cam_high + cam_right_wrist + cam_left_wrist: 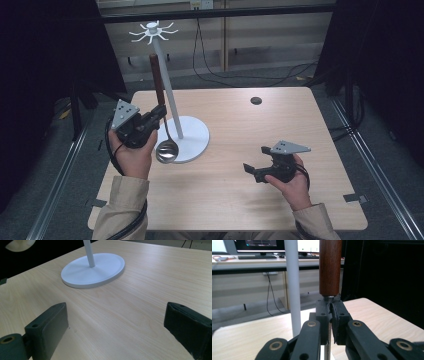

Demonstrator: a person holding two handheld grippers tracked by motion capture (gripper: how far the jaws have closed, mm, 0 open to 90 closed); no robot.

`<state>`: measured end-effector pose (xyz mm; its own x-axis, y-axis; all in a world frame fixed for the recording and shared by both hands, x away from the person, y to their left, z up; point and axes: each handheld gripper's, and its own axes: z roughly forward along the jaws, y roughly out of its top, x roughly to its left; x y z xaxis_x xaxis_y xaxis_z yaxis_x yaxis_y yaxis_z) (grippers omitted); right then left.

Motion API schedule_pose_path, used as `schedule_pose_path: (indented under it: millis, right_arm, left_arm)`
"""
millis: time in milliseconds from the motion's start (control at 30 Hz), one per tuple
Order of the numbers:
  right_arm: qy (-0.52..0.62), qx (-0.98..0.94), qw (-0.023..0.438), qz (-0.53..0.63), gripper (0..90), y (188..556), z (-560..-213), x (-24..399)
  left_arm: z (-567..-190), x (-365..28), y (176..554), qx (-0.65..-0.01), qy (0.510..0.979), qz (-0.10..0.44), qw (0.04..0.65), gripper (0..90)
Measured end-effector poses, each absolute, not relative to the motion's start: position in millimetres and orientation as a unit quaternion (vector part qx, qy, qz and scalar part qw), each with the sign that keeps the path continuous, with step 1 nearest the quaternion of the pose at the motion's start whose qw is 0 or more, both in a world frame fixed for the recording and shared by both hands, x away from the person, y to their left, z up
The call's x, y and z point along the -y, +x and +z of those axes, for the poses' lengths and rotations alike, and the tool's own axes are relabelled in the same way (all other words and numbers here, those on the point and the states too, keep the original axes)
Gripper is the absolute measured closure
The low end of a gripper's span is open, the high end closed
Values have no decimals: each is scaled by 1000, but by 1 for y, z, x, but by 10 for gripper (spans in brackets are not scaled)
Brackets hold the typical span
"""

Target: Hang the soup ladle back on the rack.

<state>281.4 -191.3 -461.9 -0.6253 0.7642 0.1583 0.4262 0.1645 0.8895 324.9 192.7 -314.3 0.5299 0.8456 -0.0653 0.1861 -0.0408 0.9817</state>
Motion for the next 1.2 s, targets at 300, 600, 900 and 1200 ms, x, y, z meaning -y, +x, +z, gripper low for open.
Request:
schedule_pose_path:
  millis: [300, 600, 900, 1200]
  right_arm:
    - [399, -743, 165, 511, 51, 282, -462, 192]
    - [403, -741, 164, 512, 51, 282, -461, 194]
    - [401, -741, 163, 513, 51, 282, -461, 193]
    - [399, -742, 163, 514, 51, 282, -461, 193]
  left_arm:
    - [-298, -195, 333, -395, 653, 308, 568, 853]
    - [-296, -191, 339, -398, 650, 307, 570, 853]
    - [-294, -190, 341, -398, 649, 309, 569, 853]
    - [-295, -186, 346, -404, 653, 304, 564, 852]
